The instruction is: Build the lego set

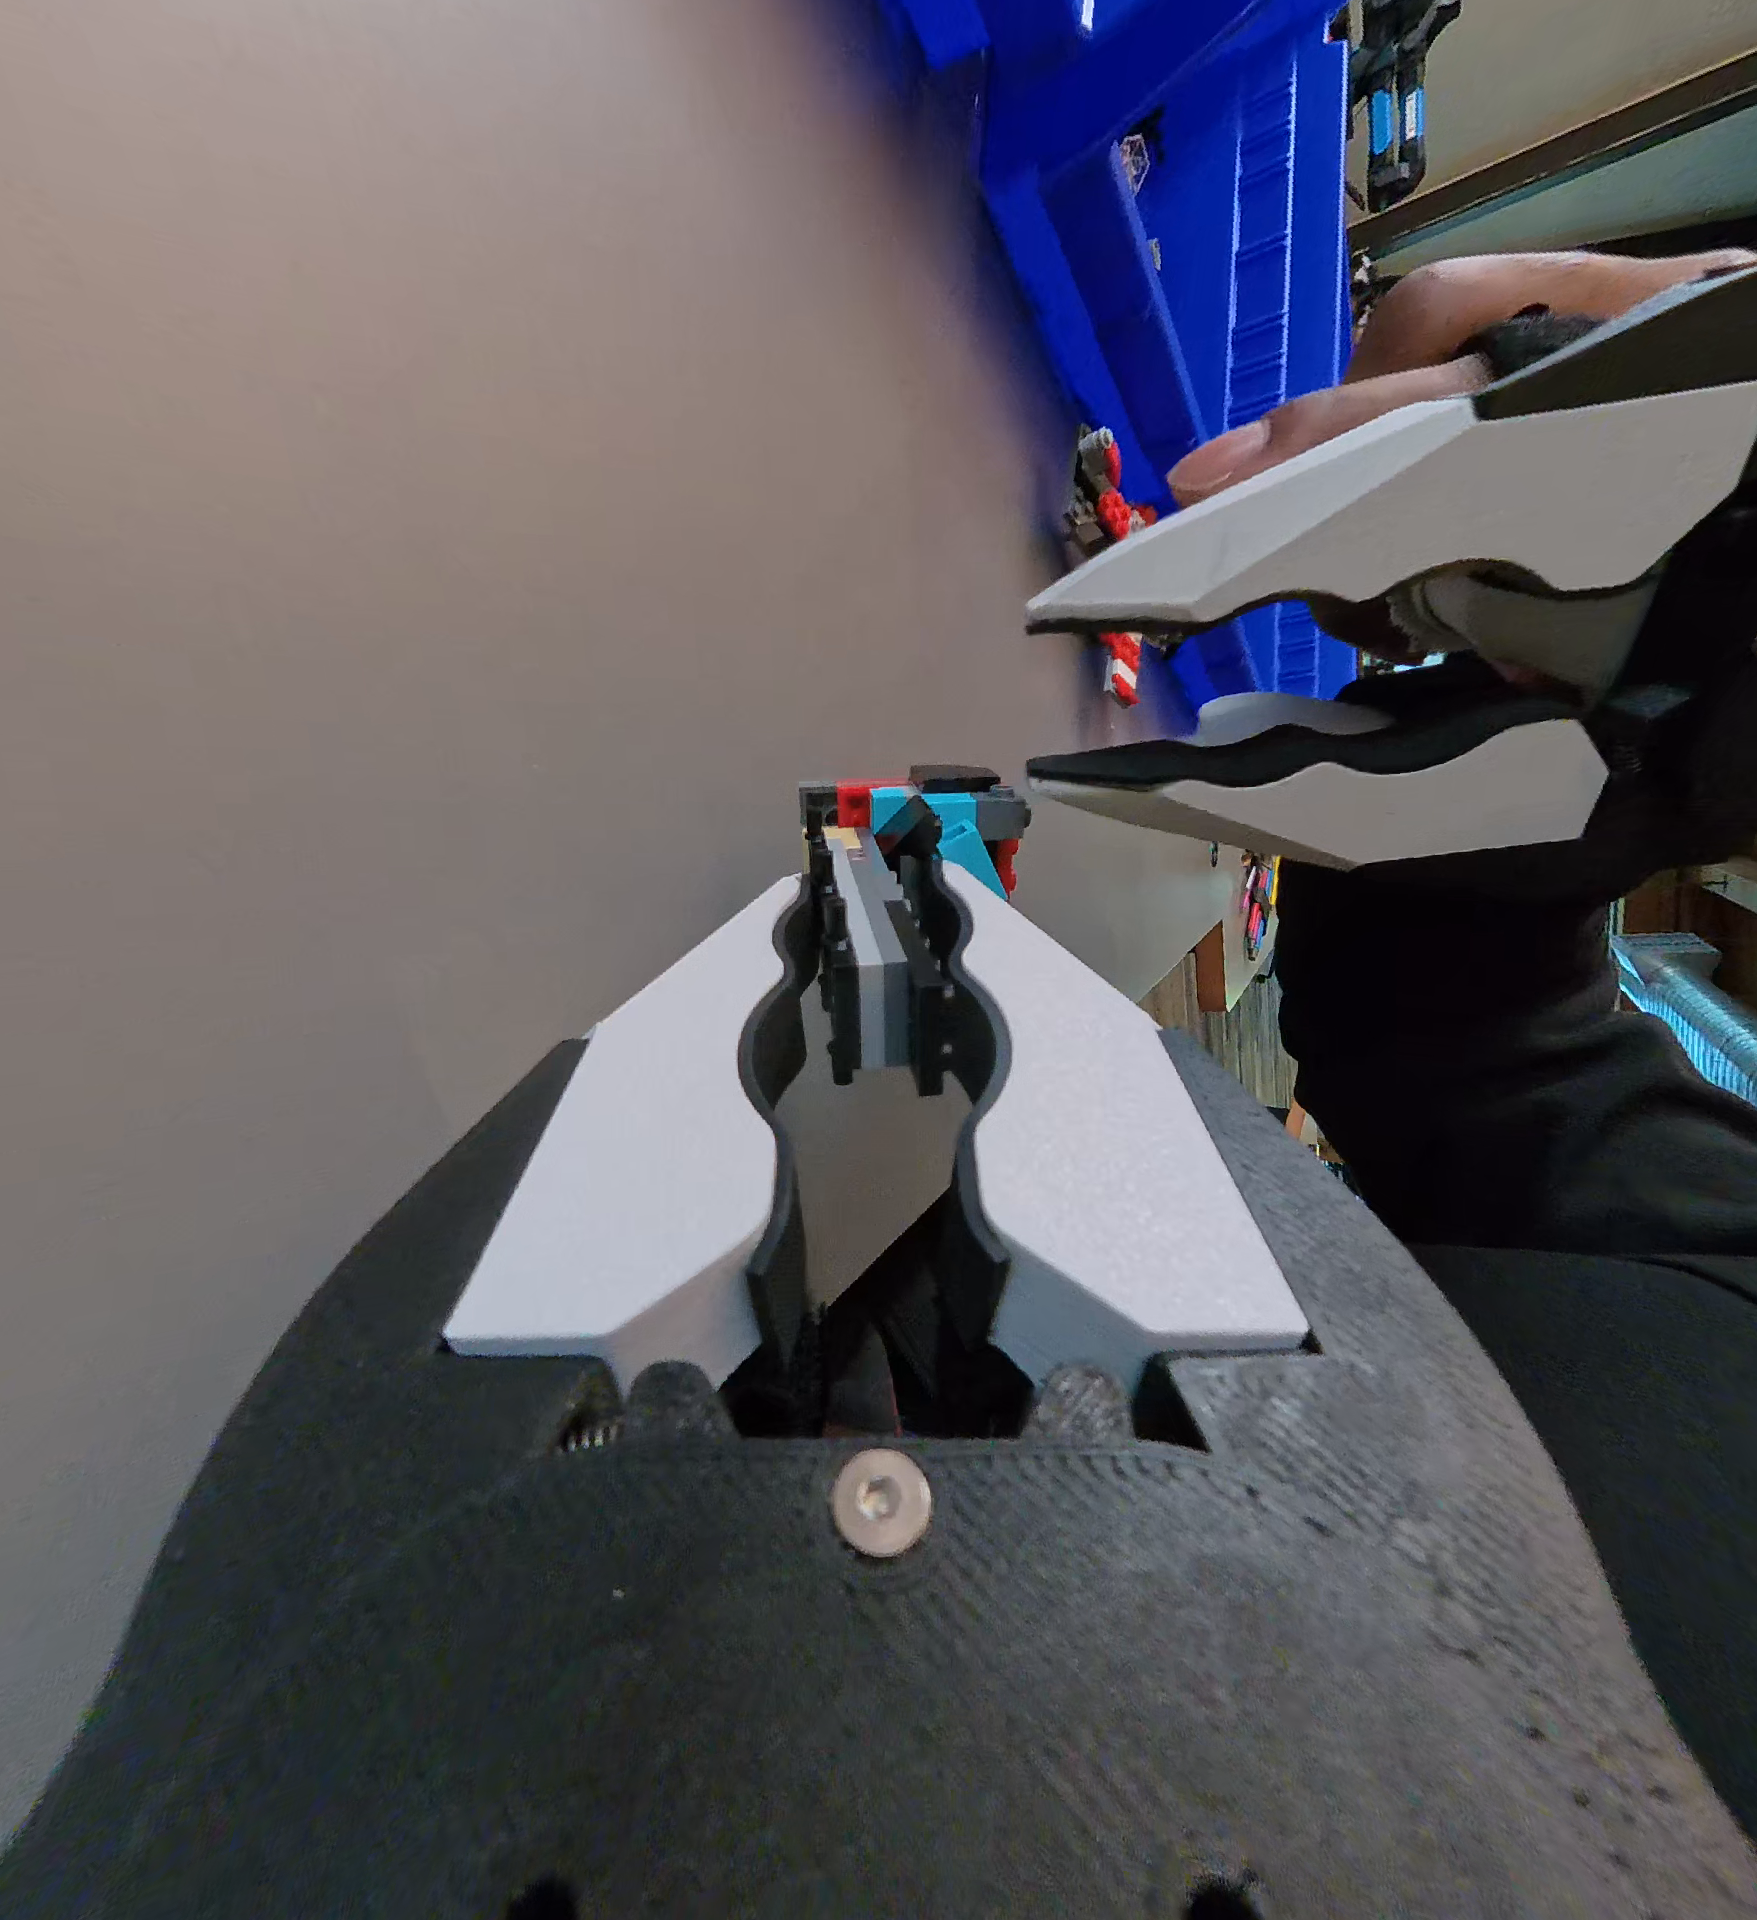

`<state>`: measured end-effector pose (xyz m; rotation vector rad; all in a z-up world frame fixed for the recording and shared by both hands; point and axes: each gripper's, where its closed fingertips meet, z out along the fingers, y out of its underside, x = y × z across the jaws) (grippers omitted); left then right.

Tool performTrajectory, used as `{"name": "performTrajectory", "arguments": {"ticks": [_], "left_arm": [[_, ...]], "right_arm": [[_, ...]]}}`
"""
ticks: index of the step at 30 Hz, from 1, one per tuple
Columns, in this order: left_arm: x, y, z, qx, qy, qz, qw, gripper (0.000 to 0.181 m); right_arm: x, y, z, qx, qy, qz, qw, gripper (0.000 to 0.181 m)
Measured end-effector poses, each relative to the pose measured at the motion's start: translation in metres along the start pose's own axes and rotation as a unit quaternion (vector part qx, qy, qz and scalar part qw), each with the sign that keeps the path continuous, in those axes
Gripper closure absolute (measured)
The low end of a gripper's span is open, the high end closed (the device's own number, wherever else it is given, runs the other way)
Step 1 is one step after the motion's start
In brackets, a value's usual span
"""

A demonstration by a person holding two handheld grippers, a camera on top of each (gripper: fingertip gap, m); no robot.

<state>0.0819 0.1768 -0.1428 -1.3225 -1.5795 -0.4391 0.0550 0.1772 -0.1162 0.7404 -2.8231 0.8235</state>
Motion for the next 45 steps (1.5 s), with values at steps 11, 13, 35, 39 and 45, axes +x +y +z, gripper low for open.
{"name": "performTrajectory", "arguments": {"ticks": [11, 13, 35, 39, 45], "left_arm": [[0.002, 0.006, -0.004, -0.026, -0.008, 0.009, 1.0, 0.161], [0.004, 0.008, -0.003, -0.032, -0.01, 0.014, 0.999, 0.161], [0.008, 0.016, 0.007, -0.057, -0.018, 0.023, 0.998, 0.161], [0.006, 0.016, 0.007, -0.056, -0.019, 0.022, 0.998, 0.161], [0.005, 0.017, 0.006, -0.057, -0.019, 0.021, 0.998, 0.161]], "right_arm": [[-0.029, -0.012, 0.003, 0.071, -0.036, 0.011, 0.997, 0.15], [-0.029, -0.01, 0.004, 0.075, -0.036, 0.017, 0.996, 0.15], [-0.038, 0.0, 0.002, 0.091, -0.04, 0.024, 0.995, 0.149], [-0.036, 0.002, 0.002, 0.085, -0.03, 0.016, 0.996, 0.148], [-0.026, 0.003, -0.001, 0.082, -0.009, 0.019, 0.996, 0.149]]}}
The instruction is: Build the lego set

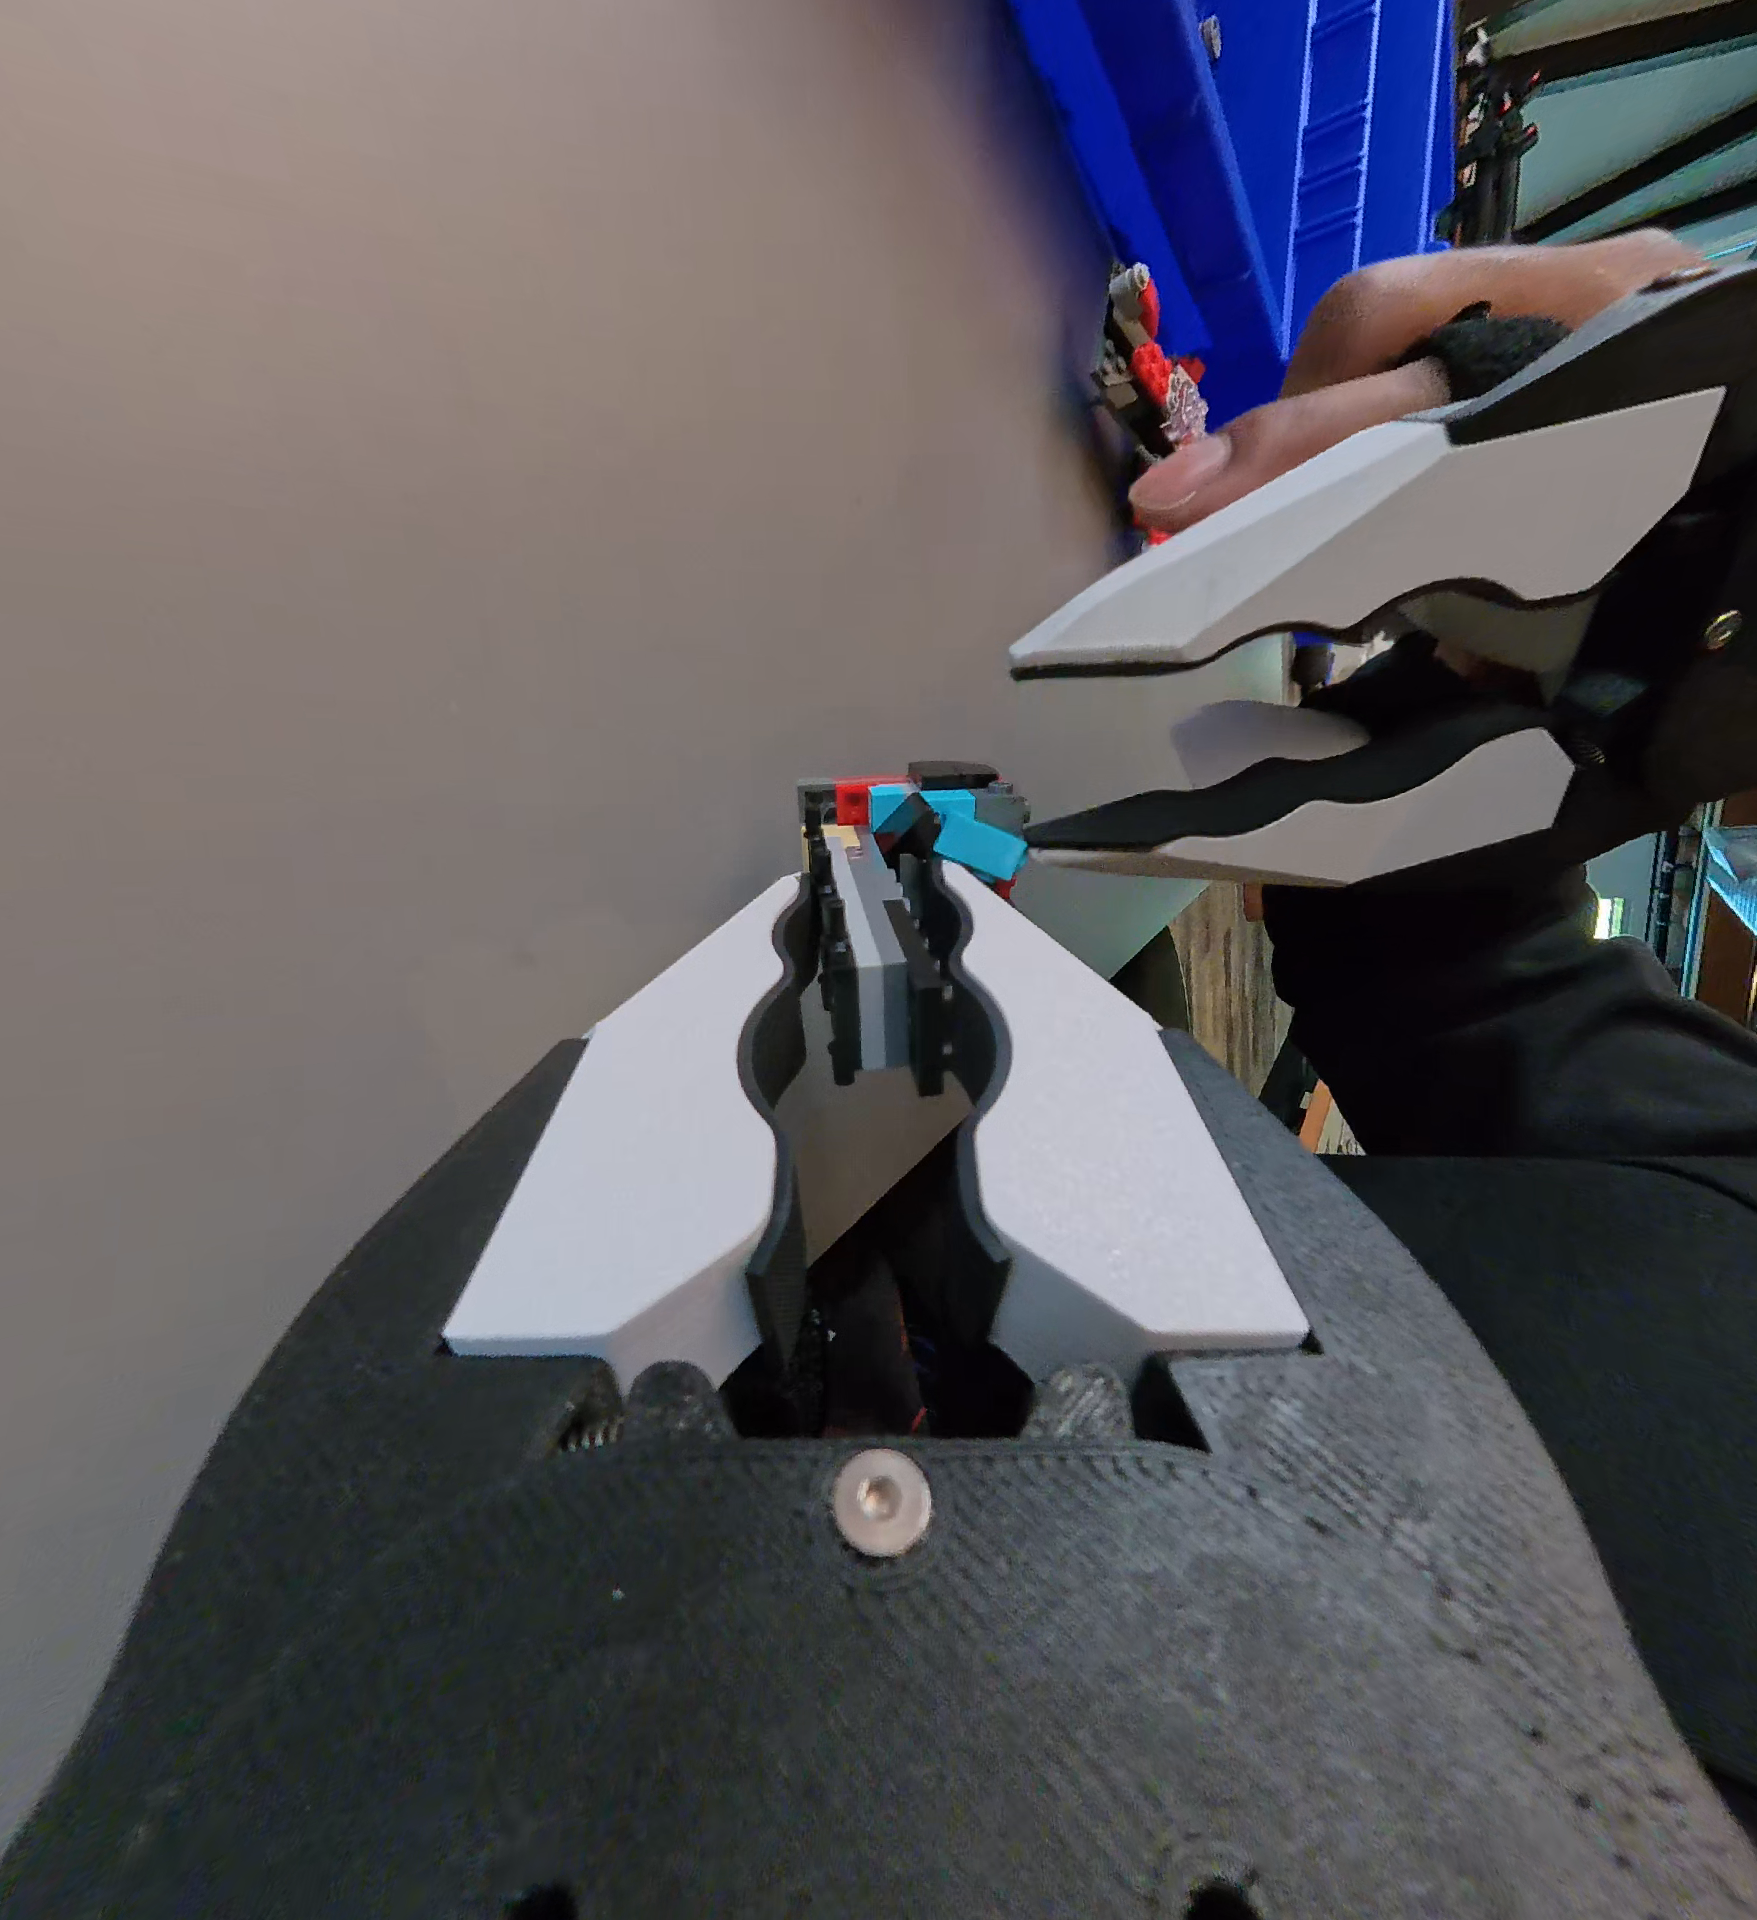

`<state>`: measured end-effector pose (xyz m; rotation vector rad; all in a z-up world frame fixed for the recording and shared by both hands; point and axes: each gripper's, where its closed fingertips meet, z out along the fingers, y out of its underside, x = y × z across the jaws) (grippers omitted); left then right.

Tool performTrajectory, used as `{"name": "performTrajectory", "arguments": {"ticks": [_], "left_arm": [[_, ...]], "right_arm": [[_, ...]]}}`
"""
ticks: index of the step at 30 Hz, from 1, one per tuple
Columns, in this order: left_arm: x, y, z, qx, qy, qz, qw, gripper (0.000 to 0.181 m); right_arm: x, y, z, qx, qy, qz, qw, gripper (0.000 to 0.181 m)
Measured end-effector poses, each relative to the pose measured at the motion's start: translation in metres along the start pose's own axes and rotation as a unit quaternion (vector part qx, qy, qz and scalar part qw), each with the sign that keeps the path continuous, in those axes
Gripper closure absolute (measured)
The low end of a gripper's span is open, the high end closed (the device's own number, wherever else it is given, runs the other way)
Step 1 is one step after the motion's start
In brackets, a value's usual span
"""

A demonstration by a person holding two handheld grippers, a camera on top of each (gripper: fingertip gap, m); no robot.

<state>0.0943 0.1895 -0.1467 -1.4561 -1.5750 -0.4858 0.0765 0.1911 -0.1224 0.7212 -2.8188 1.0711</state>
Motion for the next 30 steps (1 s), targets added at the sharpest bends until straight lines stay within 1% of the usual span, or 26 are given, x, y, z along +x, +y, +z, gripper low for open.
{"name": "performTrajectory", "arguments": {"ticks": [5, 12, 15, 19, 23, 26, 27, 30], "left_arm": [[0.002, 0.002, 0.001, -0.003, 0.008, -0.002, 1.0, 0.161], [0.001, 0.005, 0.0, -0.012, 0.003, 0.0, 1.0, 0.161], [0.001, 0.007, -0.002, -0.02, 0.003, -0.003, 1.0, 0.161], [0.0, 0.007, -0.004, -0.036, -0.006, 0.007, 0.999, 0.161], [0.003, 0.0, -0.008, -0.052, -0.013, 0.021, 0.998, 0.161], [0.004, -0.007, -0.009, -0.065, -0.019, 0.029, 0.997, 0.162], [0.005, -0.009, -0.008, -0.07, -0.02, 0.032, 0.997, 0.162], [0.009, -0.016, -0.006, -0.081, -0.024, 0.043, 0.996, 0.161]], "right_arm": [[0.004, 0.004, 0.001, -0.011, 0.011, -0.004, 1.0, 0.15], [0.004, 0.003, 0.0, -0.004, 0.015, -0.001, 1.0, 0.15], [0.0, -0.003, -0.003, 0.027, 0.006, 0.012, 1.0, 0.15], [-0.009, -0.014, -0.004, 0.095, -0.009, 0.051, 0.994, 0.149], [-0.008, -0.017, -0.004, 0.151, 0.017, 0.087, 0.985, 0.149], [-0.001, -0.022, -0.012, 0.197, 0.044, 0.115, 0.973, 0.149], [0.0, -0.023, -0.014, 0.207, 0.051, 0.122, 0.969, 0.15], [0.002, -0.014, -0.015, 0.192, 0.072, 0.115, 0.972, 0.15]]}}
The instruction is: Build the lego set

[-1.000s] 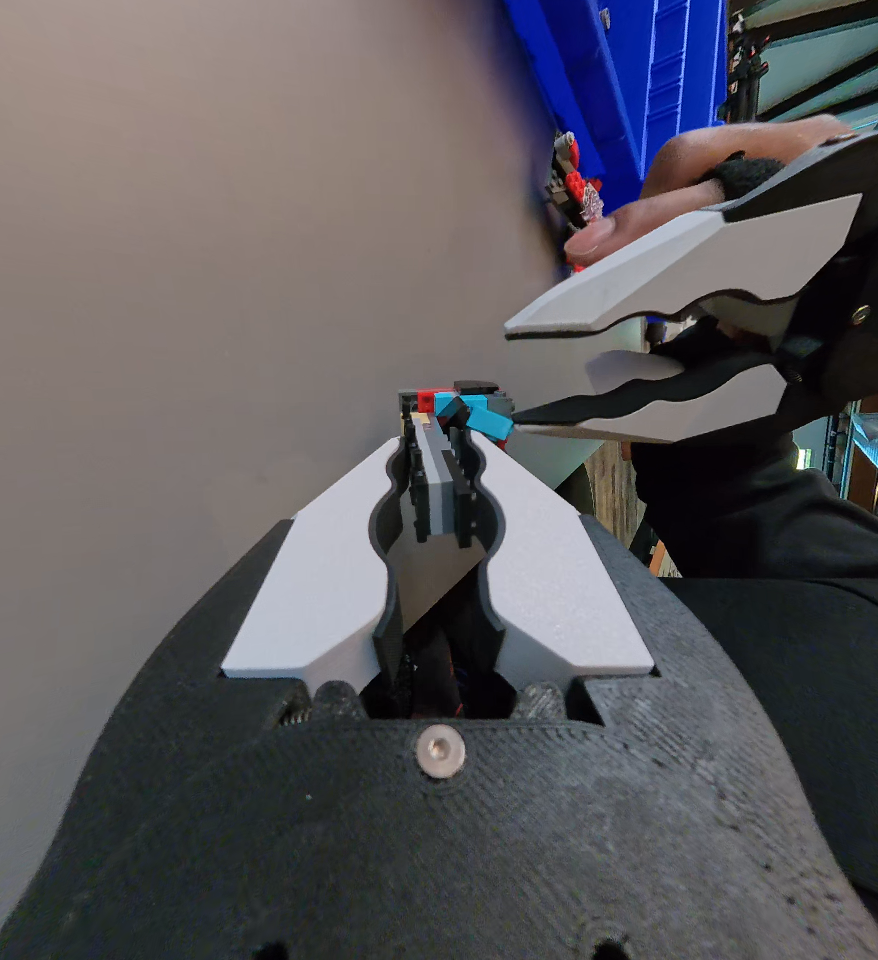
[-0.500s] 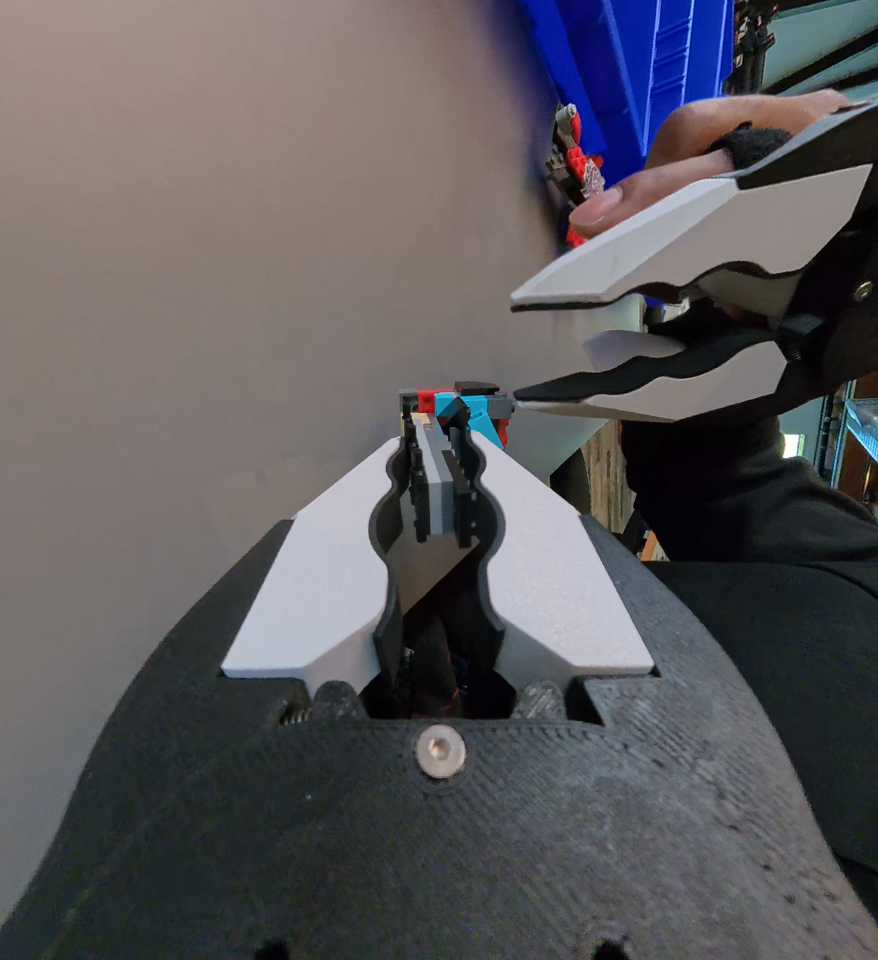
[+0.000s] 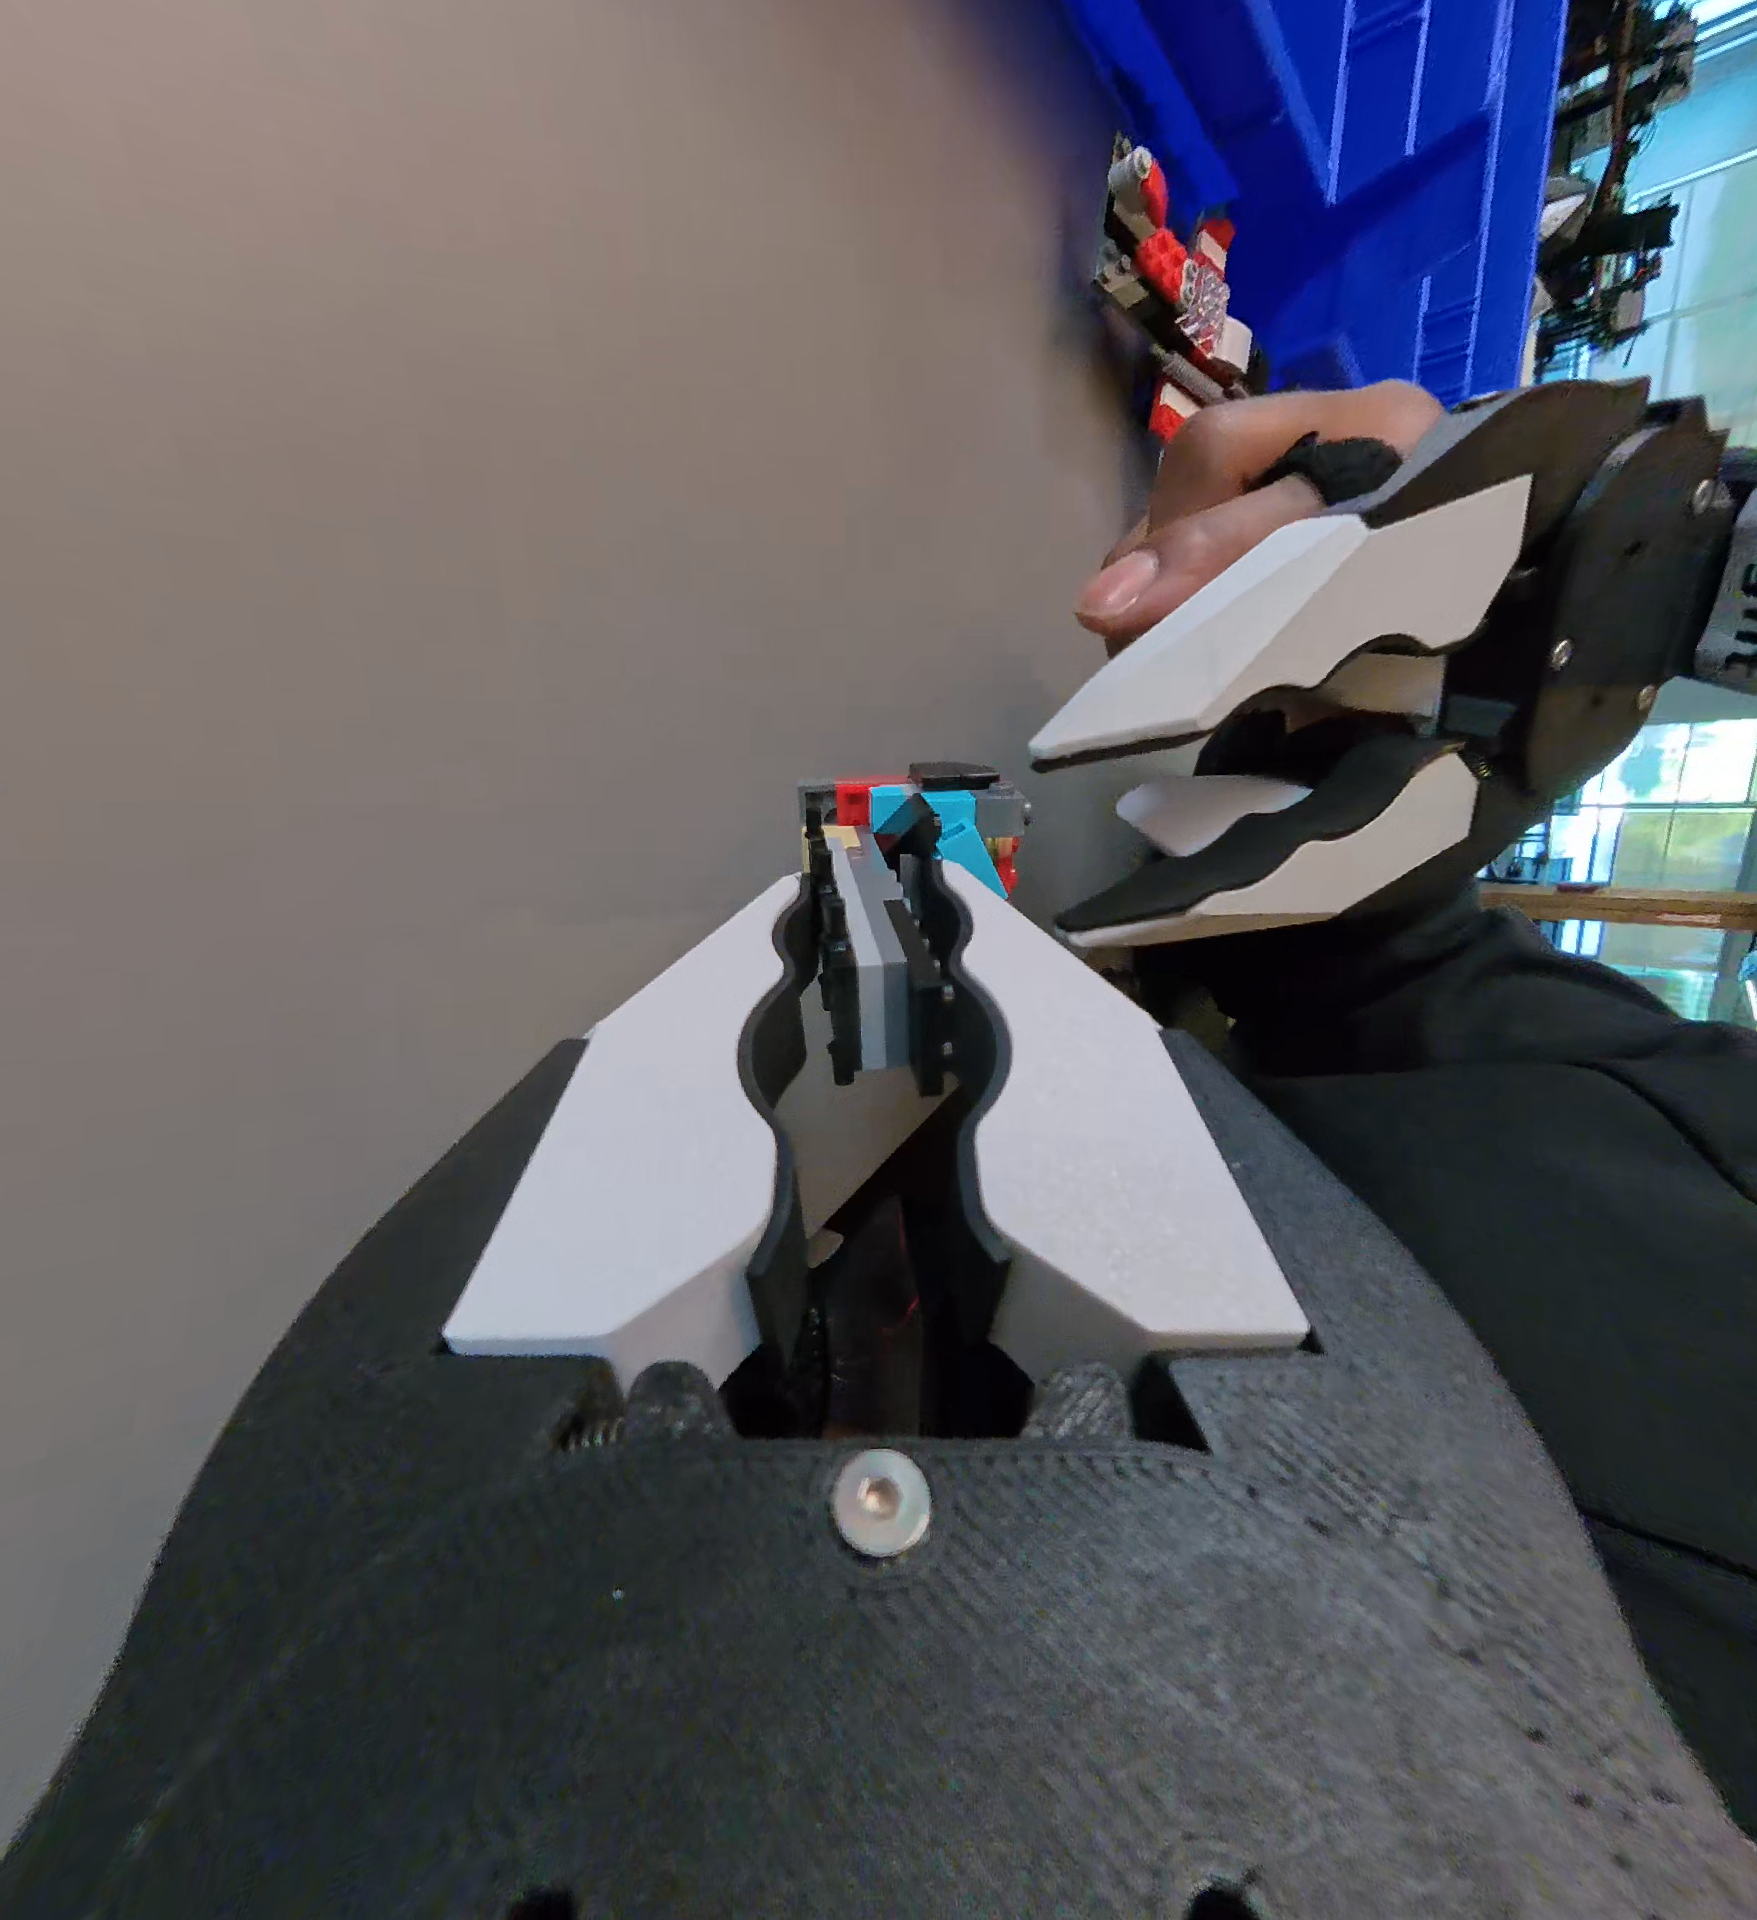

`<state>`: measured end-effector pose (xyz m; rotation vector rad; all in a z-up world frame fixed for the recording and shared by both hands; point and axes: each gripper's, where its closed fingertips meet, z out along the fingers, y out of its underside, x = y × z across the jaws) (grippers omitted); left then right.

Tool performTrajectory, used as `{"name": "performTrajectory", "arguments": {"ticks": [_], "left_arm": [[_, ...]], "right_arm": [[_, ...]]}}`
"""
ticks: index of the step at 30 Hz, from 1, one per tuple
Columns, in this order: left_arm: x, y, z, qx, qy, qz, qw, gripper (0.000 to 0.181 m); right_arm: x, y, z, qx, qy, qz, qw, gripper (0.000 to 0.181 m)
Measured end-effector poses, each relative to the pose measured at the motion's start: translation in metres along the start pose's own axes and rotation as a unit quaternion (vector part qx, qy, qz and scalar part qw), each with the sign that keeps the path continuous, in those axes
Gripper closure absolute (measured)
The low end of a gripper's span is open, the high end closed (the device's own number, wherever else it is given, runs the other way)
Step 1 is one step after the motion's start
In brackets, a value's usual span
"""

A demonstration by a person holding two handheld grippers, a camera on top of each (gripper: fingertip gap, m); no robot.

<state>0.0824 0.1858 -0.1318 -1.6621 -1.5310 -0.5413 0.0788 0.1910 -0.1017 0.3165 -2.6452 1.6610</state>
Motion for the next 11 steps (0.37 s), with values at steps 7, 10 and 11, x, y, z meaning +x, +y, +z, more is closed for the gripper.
{"name": "performTrajectory", "arguments": {"ticks": [7, 10, 11], "left_arm": [[0.008, -0.01, 0.007, -0.021, -0.006, 0.019, 1.0, 0.161], [0.011, -0.01, 0.011, -0.031, -0.01, 0.025, 0.999, 0.161], [0.012, -0.011, 0.012, -0.034, -0.011, 0.026, 0.999, 0.161]], "right_arm": [[0.01, 0.008, -0.009, 0.003, 0.017, 0.007, 1.0, 0.15], [0.008, 0.012, -0.011, 0.004, 0.01, 0.008, 1.0, 0.15], [0.008, 0.013, -0.012, 0.003, 0.008, 0.008, 1.0, 0.15]]}}
